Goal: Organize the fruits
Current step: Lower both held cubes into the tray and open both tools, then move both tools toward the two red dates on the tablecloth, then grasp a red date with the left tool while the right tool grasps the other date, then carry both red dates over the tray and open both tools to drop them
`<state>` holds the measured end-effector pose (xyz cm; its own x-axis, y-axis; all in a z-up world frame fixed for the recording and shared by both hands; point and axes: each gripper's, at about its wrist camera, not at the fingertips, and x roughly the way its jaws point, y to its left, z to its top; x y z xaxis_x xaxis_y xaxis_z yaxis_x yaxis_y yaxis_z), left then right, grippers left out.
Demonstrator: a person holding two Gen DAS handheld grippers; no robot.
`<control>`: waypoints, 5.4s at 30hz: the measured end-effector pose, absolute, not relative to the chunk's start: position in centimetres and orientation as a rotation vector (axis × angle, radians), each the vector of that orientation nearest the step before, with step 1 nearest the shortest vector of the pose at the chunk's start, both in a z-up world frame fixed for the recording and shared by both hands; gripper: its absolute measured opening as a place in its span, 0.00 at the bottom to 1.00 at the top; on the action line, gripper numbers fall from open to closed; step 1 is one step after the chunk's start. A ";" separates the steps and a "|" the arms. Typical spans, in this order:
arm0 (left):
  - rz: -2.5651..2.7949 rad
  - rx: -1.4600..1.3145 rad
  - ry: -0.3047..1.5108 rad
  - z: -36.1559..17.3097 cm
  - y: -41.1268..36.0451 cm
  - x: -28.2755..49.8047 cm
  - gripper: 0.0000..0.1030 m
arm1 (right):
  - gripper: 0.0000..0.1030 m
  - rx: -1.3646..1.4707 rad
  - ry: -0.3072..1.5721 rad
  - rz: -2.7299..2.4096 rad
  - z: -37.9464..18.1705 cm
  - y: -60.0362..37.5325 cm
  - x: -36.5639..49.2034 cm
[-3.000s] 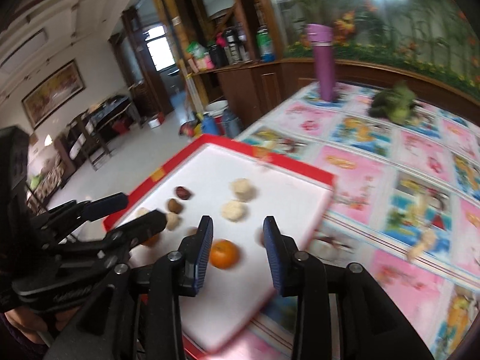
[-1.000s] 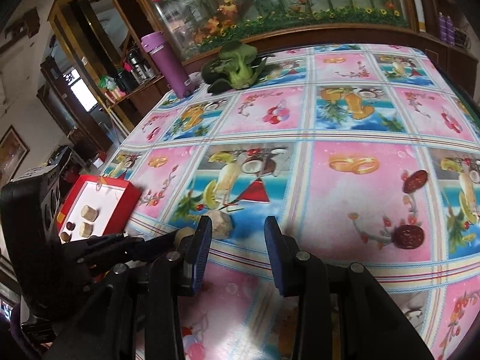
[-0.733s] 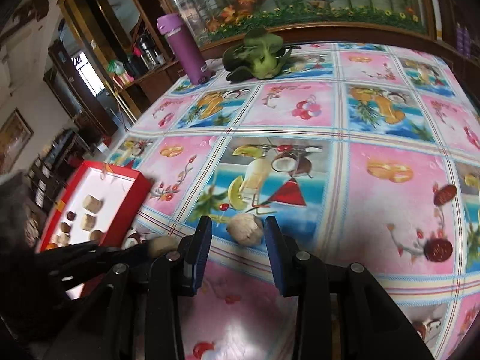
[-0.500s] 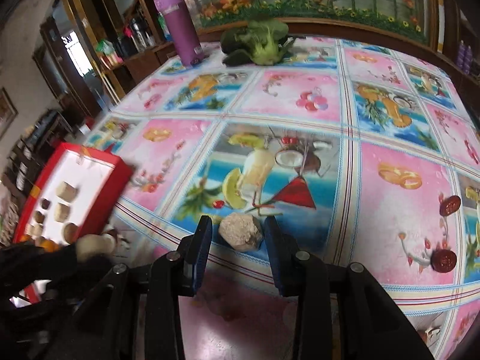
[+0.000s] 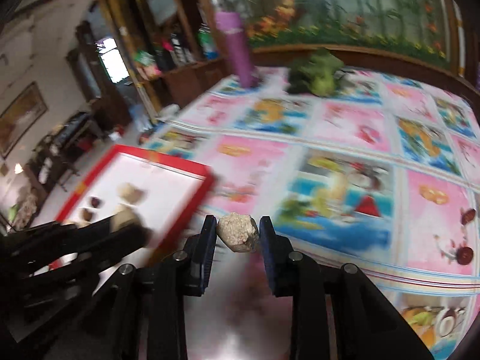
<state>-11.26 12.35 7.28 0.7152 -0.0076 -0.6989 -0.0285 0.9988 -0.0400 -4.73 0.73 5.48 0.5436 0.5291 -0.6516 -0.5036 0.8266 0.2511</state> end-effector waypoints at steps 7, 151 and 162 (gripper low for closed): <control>0.177 -0.068 0.737 7.2 17.6 -12.7 0.19 | 0.27 0.017 0.798 0.713 5.7 5.8 -6.0; 0.374 -0.147 0.758 4.5 26.7 -14.1 0.30 | 0.16 -0.023 0.857 0.676 4.8 14.8 -7.5; 0.426 -0.156 0.795 4.0 27.6 -14.0 0.51 | 0.37 -0.115 0.864 0.651 3.6 15.5 -7.8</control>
<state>-14.03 27.64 3.98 0.6206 0.3109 -0.7199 -0.4269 0.9040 0.0224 -7.78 15.50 3.59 0.4702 0.4850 -0.7374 -0.5750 0.8022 0.1610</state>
